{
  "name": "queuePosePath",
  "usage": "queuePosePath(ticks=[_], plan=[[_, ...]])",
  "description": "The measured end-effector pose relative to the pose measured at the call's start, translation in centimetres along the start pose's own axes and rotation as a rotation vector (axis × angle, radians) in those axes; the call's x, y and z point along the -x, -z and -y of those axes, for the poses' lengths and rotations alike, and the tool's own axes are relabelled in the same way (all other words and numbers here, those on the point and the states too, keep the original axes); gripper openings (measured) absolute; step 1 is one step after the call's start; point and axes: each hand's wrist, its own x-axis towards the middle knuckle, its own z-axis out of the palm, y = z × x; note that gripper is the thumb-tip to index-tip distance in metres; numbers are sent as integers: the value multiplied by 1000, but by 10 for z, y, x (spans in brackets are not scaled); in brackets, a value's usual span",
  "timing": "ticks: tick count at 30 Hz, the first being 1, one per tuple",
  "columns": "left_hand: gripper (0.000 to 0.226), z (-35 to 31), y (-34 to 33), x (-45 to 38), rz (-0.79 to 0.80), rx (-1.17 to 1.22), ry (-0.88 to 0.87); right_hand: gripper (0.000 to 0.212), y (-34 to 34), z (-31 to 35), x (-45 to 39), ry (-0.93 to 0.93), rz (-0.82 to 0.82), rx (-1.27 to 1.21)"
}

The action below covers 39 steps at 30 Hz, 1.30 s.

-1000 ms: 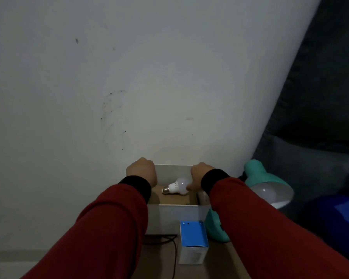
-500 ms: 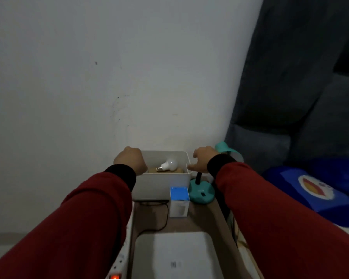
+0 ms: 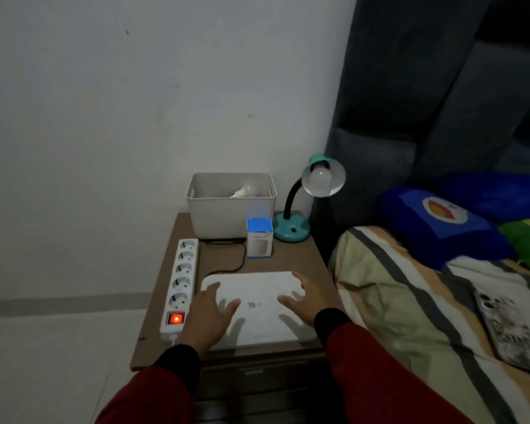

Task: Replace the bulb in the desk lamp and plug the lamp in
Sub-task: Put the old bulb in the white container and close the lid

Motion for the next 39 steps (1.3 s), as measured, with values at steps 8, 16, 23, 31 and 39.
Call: queuePosePath(ticks=[8, 16, 23, 31, 39], plan=[[85, 23, -41, -7, 83, -303, 95, 106, -37, -69, -38, -80, 55, 203], [92, 24, -45, -13, 106, -341, 158, 83, -28, -59, -27, -86, 64, 330], [96, 20, -40, -21, 26, -334, 126, 83, -16, -47, -21, -66, 22, 209], [103, -4, 4, -33, -133, -166, 0, 83, 20, -7, -24, 26, -120, 147], [86, -35, 69, -74, -332, 118, -160, 77, 47, 59, -68, 133, -191, 33]])
